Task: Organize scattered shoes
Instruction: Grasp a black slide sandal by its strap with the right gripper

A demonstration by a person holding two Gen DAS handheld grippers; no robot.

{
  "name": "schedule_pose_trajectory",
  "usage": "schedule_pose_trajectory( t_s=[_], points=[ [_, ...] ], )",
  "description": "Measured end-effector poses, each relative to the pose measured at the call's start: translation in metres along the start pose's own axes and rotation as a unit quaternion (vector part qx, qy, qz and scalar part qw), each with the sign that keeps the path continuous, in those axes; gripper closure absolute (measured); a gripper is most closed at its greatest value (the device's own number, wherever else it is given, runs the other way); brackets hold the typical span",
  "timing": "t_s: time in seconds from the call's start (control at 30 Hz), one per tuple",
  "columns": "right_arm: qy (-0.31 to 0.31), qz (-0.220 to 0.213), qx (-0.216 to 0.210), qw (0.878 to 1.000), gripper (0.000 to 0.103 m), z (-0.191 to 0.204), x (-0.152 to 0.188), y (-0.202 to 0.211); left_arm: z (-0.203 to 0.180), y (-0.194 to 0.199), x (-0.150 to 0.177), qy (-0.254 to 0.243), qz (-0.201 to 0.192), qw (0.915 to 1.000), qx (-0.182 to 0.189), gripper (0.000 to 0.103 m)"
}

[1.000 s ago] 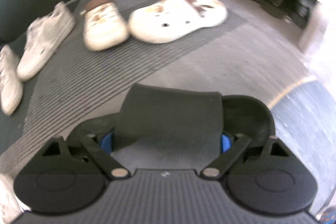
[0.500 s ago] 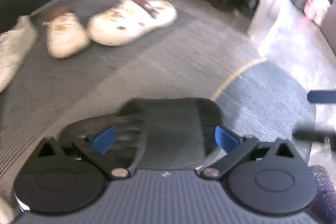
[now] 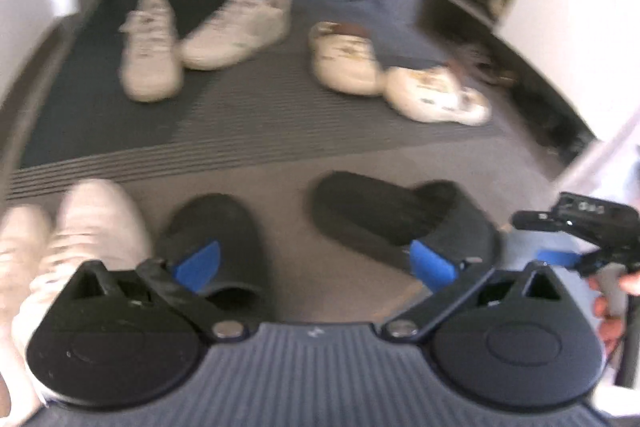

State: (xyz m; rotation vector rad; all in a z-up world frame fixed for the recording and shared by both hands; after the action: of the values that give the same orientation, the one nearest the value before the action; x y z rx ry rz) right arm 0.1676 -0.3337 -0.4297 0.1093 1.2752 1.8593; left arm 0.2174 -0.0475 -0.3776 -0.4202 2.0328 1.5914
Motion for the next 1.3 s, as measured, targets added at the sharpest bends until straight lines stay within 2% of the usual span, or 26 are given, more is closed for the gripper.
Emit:
schedule_pose_trajectory(
  t_s=[0.1,0.2,0.27,0.33,0.43,0.57,0.7,0.83,0.93,1.03,1.1,1.17,1.23,1.3],
  points=[
    [0.016,0.010,0.030,0.999,0.015,0.013,-0.002,-0.020,0.016,-0.001,-0.003,0.016,0.005,0.9988,-0.045,0.000],
    [0.050,0.004,0.069,0.996,0.015,0.021,-0.005,-0.034,0.025,-0.006,-0.004,0.044,0.018,0.9979,-0.043,0.000],
    [0.075,0.010,0.094,0.993,0.015,0.023,-0.003,-0.045,0.028,-0.011,-0.008,0.077,0.028,0.9963,-0.026,0.000],
    [0.068,0.016,0.093,0.993,0.013,0.024,0.000,-0.056,0.026,-0.010,-0.014,0.080,0.020,0.9964,-0.019,0.000],
    [0.089,0.017,0.120,0.989,0.013,0.025,0.001,-0.064,0.028,-0.010,-0.018,0.079,0.009,0.9966,-0.023,0.000],
    [0.064,0.024,0.151,0.986,0.012,0.023,-0.004,-0.073,0.031,-0.013,-0.022,0.105,0.004,0.9944,-0.016,0.000],
    [0.026,0.056,0.115,0.991,0.013,0.011,-0.004,-0.089,0.040,0.002,-0.034,0.121,-0.027,0.9923,-0.010,0.000],
    [0.012,0.073,0.074,0.994,0.014,0.009,-0.008,-0.086,0.069,0.027,-0.044,0.117,-0.052,0.9904,-0.050,0.001],
    [0.032,0.056,0.073,0.995,0.014,0.002,-0.016,-0.074,0.107,0.058,-0.047,0.160,-0.084,0.9794,-0.091,0.001],
    [0.033,0.047,0.062,0.996,0.015,-0.005,-0.018,-0.067,0.137,0.073,-0.038,0.232,-0.088,0.9638,-0.098,0.001],
    [0.036,0.043,0.053,0.997,0.015,-0.007,-0.020,-0.060,0.144,0.078,-0.032,0.249,-0.093,0.9581,-0.108,0.001],
    [0.067,0.036,0.048,0.996,0.015,-0.002,-0.025,-0.052,0.143,0.080,-0.030,0.234,-0.089,0.9582,-0.139,0.001],
    [0.137,0.023,0.030,0.990,0.015,0.011,-0.032,-0.034,0.136,0.081,-0.035,0.206,-0.094,0.9641,-0.139,0.001],
    [0.197,0.031,0.006,0.980,0.015,0.025,-0.032,-0.016,0.131,0.084,-0.039,0.181,-0.102,0.9686,-0.137,0.001]
  ],
)
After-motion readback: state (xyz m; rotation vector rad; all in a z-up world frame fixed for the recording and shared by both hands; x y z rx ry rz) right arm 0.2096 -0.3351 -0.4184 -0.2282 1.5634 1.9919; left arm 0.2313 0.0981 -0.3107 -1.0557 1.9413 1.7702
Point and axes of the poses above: each gripper's, at about its wrist camera, not at the fingertips, and y roughly against the way its jaws point, z to its left, x to its underside, the point moved 9 cm from there along -y, roughly the way its jaws point, and after that the axes turned 4 degrees about y, right-handed, at the moved point
